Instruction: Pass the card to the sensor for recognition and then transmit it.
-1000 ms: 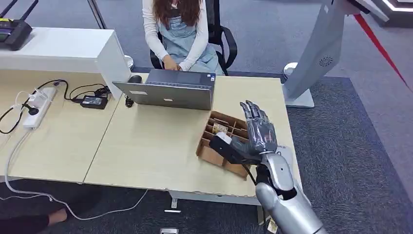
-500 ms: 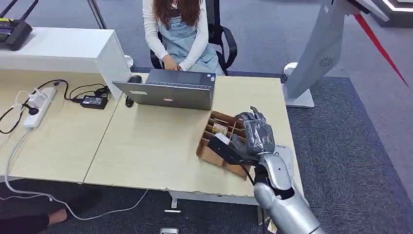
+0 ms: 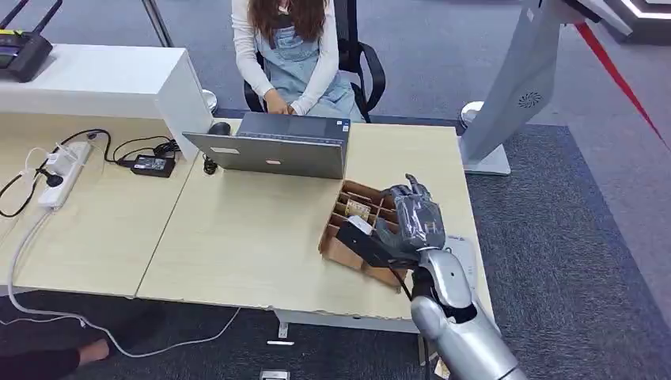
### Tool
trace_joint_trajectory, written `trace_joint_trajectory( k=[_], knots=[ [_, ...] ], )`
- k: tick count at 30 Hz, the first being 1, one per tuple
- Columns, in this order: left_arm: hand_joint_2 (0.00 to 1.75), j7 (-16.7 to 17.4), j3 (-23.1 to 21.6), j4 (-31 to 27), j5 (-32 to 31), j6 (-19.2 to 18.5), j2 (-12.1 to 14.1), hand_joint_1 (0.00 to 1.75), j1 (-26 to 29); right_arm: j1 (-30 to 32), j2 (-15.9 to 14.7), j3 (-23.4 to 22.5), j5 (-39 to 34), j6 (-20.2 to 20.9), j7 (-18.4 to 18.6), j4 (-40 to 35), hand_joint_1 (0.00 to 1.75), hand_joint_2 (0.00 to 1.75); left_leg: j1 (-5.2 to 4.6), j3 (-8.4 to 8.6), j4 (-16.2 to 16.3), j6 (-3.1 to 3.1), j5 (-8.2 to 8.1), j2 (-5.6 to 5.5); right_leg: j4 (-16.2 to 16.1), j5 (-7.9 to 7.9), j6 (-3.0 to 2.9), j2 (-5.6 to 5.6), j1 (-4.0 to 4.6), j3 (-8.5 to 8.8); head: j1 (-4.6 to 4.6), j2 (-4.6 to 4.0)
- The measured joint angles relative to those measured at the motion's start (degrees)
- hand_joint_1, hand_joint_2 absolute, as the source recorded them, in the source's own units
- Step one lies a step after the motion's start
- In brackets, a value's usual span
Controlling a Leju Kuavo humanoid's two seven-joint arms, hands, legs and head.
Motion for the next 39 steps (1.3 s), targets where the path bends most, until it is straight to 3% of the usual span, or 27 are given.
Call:
trace_joint_trajectory(
  k=[20, 39],
  knots=[
    [0.00, 0.00, 0.22, 0.00, -0.46, -0.20, 0.00, 0.00, 0.01, -0.72, 0.11, -0.04, -0.37, 0.66, 1.29, 3.59, 0.73, 1.75, 0.00, 0.00, 0.00, 0.00, 0.00, 0.00, 0.00, 0.00, 0.00, 0.00, 0.00, 0.00, 0.00, 0.00],
    [0.00, 0.02, 0.22, 0.00, -0.94, -0.53, -0.02, 0.00, -0.02, -1.15, 0.11, -0.70, -0.46, 0.70, 1.84, 7.35, 0.65, 1.75, 0.00, 0.00, 0.00, 0.00, 0.00, 0.00, 0.00, 0.00, 0.00, 0.00, 0.00, 0.00, 0.00, 0.00]
  ],
)
